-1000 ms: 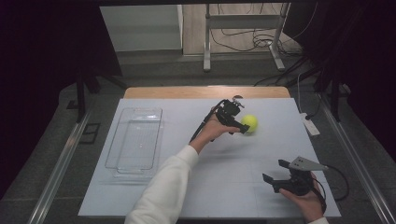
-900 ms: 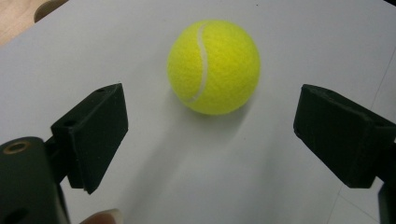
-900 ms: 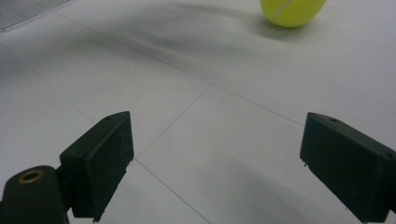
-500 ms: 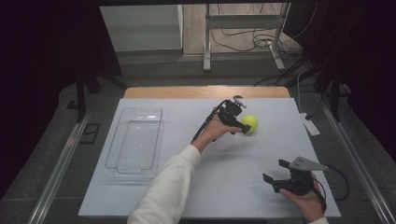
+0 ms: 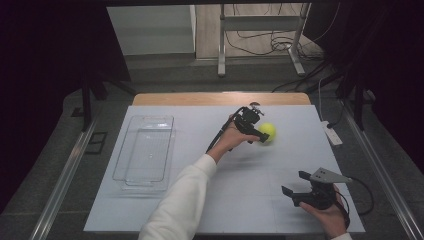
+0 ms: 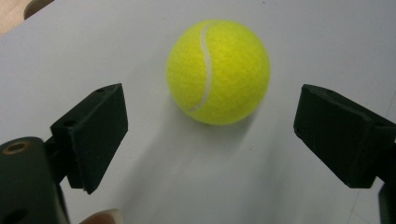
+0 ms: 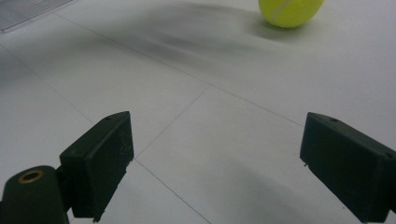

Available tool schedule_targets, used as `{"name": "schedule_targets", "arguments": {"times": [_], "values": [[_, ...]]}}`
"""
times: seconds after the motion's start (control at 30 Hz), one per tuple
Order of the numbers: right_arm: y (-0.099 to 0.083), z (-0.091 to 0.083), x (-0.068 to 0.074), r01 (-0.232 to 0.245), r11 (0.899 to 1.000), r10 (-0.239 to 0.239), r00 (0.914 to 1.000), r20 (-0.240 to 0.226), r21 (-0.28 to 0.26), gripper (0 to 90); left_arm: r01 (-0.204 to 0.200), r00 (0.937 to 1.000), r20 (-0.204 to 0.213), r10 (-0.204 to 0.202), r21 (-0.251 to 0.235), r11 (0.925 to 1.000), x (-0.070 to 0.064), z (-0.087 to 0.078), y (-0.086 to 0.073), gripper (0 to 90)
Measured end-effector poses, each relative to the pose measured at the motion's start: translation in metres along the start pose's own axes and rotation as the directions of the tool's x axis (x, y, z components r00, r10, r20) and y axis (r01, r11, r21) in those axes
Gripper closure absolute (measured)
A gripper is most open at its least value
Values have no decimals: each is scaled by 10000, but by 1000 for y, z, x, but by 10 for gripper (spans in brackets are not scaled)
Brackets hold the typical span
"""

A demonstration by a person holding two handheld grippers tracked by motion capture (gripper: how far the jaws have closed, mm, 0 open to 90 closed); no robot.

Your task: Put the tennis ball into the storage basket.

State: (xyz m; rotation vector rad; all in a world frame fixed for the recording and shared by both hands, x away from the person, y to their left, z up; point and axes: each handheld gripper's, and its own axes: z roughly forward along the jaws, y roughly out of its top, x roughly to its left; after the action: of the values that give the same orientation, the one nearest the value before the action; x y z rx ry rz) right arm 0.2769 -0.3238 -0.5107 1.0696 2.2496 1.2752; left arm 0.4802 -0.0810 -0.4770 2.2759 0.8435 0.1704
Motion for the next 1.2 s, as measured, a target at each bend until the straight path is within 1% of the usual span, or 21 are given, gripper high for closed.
{"name": "schedule_targets", "arguments": {"times": [0.37,0.53,0.73,0.83,0.93,1.13,1.2], "values": [[0,-1,1,26,10000,-26,10000,1,-10,100,5,10000,9,-5,26,10000,-1,8,5,112],[0,0,1,53,10000,-53,10000,-3,4,100,132,9999,13,-132,17,9999,0,12,6,113],[0,-1,1,38,10000,-38,10000,8,2,100,66,10000,43,-66,97,9999,-1,17,8,112],[0,-1,0,44,10000,-44,10000,22,30,99,103,9999,69,-104,86,9999,-3,19,9,112],[-1,-1,1,60,10000,-60,10000,29,28,100,28,10000,64,-29,112,9999,-3,20,10,111],[-1,-1,0,23,10000,-23,10000,18,-5,100,104,9999,77,-105,99,9999,-4,22,10,112],[-1,-1,1,26,10000,-26,10000,19,-3,100,59,9999,87,-60,132,9999,-3,22,10,111]]}}
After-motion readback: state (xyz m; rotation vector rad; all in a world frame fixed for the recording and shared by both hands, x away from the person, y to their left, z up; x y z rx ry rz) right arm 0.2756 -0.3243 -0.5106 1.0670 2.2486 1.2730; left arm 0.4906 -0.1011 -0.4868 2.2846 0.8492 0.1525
